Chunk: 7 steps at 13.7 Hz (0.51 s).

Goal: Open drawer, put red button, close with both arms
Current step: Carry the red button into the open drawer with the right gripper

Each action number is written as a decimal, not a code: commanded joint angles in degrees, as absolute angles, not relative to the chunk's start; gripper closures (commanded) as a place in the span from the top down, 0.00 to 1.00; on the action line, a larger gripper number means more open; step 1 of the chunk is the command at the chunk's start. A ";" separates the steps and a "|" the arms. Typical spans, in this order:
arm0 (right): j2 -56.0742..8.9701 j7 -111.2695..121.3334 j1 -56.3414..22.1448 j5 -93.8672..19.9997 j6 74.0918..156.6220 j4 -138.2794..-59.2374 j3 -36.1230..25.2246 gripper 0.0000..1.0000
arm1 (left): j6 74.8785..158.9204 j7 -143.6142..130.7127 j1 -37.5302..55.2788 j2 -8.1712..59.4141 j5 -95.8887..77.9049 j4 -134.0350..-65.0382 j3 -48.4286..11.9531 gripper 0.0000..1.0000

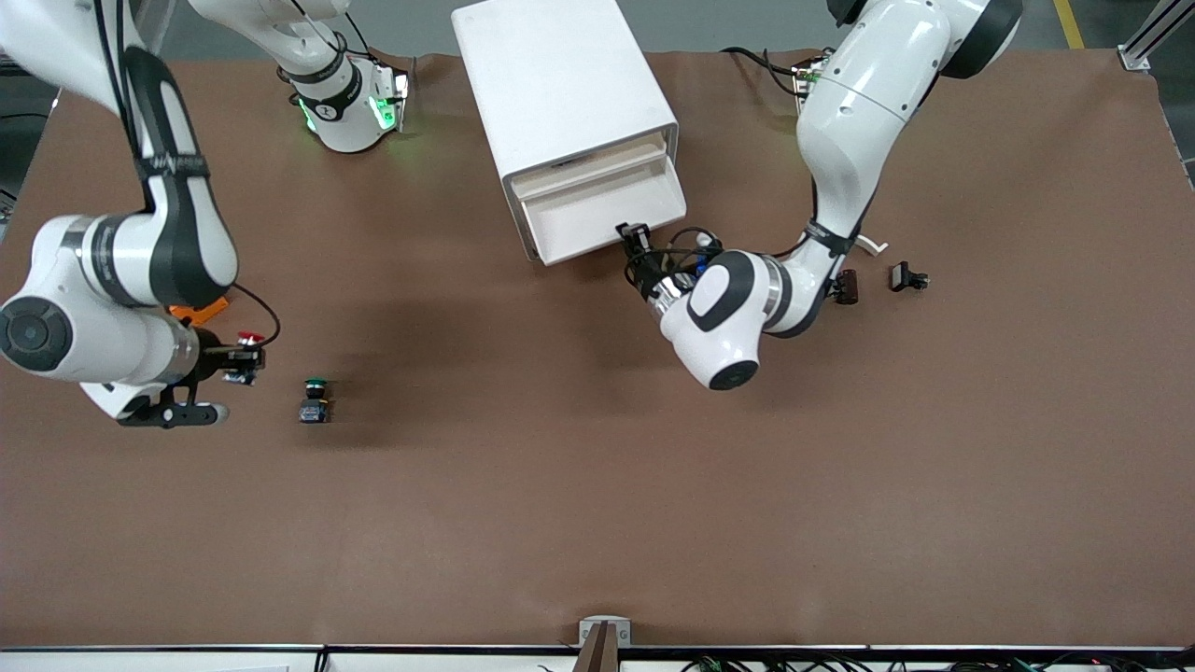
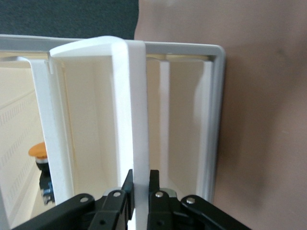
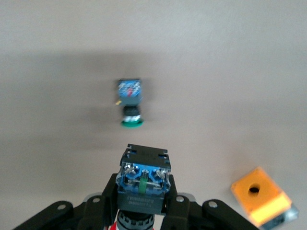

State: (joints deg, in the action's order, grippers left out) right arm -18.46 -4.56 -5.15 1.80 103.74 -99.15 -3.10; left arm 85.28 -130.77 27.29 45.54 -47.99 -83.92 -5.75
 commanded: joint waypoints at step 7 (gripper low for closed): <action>-14.24 -53.30 -28.36 -7.10 87.80 -91.14 -3.34 0.26 | 86.22 -126.04 26.37 48.34 -47.99 -78.31 -1.67 1.00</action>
State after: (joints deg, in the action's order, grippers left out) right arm -13.32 -44.45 -24.56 -4.37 88.25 -92.51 -2.61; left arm 85.63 -127.67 26.42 46.95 -48.05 -80.12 -2.28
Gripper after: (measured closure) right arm 0.590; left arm 0.722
